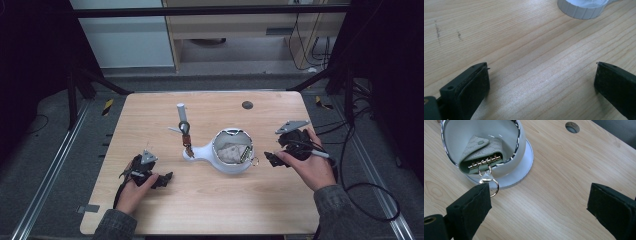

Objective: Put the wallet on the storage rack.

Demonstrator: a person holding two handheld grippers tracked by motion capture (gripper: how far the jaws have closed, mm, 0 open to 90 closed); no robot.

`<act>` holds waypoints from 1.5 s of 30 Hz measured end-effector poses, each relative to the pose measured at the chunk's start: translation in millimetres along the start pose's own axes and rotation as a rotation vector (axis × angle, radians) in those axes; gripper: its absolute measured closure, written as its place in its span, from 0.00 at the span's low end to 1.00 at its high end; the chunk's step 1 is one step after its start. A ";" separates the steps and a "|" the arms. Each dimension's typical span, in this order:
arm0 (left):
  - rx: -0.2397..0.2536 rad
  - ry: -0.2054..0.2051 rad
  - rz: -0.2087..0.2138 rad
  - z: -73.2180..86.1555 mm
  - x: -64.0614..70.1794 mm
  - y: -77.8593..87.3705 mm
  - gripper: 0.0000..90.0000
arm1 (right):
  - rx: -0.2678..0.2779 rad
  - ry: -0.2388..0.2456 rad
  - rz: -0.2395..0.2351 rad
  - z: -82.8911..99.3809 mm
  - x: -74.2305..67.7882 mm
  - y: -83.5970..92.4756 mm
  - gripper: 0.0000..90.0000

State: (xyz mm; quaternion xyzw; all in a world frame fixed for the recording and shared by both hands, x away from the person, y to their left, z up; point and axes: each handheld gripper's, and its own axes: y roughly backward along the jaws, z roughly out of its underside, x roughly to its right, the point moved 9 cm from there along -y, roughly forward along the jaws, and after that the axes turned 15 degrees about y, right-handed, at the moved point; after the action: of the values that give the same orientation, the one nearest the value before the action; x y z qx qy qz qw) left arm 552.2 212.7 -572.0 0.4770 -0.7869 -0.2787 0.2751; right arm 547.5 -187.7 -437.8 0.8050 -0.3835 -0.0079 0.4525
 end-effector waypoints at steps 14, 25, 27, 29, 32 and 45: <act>-0.001 -0.001 0.000 0.0 0.0 0.0 0.00 | 0.051 -0.102 0.021 23.8 6.8 3.7 0.06; -0.001 -0.001 -0.001 0.0 0.0 0.0 0.00 | 0.088 -0.144 0.036 41.6 5.7 -2.7 0.05; -0.001 -0.001 -0.001 0.0 0.0 0.0 0.00 | 0.094 -0.155 0.041 44.6 5.2 -4.4 0.06; -0.001 -0.001 -0.001 0.0 0.0 0.0 0.00 | 0.095 -0.166 0.041 48.1 4.0 -7.0 0.06; -0.001 -0.001 -0.001 0.0 0.1 -0.1 0.00 | 0.091 -0.186 0.036 54.3 1.6 -11.8 0.06; -0.002 0.000 -0.002 0.1 0.0 0.0 0.00 | 0.047 -0.231 -0.018 79.9 -15.8 -39.5 0.05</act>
State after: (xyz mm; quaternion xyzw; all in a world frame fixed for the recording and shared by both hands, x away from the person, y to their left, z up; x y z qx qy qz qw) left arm 552.2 212.8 -572.0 0.4775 -0.7861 -0.2799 0.2751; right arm 531.7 -223.8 -519.3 0.8126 -0.4261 -0.0955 0.3861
